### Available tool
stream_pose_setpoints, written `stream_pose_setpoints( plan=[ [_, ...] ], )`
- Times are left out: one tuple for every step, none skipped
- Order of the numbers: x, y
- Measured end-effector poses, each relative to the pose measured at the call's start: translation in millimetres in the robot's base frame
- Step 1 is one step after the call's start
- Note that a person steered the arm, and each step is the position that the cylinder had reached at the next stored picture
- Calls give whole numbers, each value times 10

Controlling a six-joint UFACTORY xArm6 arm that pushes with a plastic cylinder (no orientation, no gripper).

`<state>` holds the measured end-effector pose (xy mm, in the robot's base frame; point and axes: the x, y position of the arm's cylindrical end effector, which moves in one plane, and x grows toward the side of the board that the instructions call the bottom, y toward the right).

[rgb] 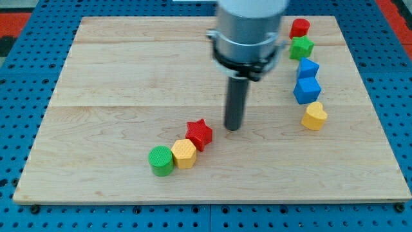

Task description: Push yellow heart closer to the red star

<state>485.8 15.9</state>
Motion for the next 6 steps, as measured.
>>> stream_pose_setpoints(
  plan=[
    [8,-226],
    [316,593],
    [360,1815],
    [151,2505],
    [-191,1657],
    [-207,134]
  ],
)
